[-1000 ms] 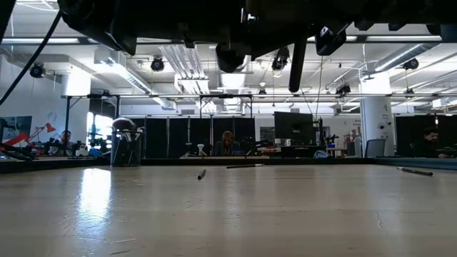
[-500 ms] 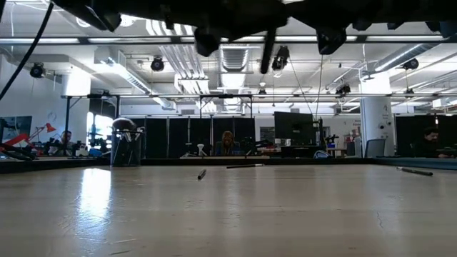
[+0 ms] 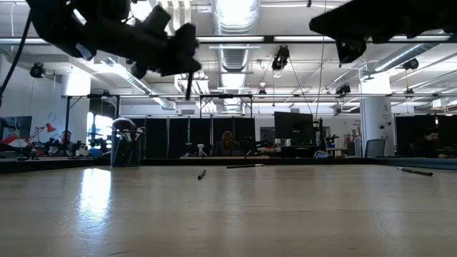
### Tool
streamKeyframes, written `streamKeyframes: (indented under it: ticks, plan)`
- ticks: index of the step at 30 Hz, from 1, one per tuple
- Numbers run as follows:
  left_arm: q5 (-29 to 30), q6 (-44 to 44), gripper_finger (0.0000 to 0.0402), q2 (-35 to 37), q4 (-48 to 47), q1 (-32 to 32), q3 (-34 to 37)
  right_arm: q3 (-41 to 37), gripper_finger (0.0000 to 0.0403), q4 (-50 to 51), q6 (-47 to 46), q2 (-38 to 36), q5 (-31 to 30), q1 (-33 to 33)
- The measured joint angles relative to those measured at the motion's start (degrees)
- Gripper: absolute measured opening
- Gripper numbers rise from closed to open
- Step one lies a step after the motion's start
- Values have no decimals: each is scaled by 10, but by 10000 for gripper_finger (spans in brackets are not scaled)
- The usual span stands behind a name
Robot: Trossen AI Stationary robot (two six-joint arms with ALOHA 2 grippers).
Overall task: Put items in baskets/containers
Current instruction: Put the powder brush into the holder
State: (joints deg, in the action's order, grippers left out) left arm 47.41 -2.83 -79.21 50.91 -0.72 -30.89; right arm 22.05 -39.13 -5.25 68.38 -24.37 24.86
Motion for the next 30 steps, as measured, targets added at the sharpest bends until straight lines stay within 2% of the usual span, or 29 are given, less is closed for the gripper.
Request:
streamKeyframes:
  ticks: [8,13,16,23,27,30]
  plan:
    - [23,-12,38,96,3,197,91,-39,9,-22,-41,5,-24,2]
    - [15,-6,38,102,-1,315,118,-53,8,-37,-42,5,-37,3]
    - [-18,-13,38,91,0,373,118,-62,8,-53,-38,5,-39,4]
    - [-32,-15,38,61,5,454,118,-73,8,-67,-20,5,-39,4]
    - [-65,-23,38,34,15,472,118,-72,8,-67,-3,5,-39,4]
    - [-68,-26,38,9,17,472,118,-67,8,-69,3,5,-39,4]
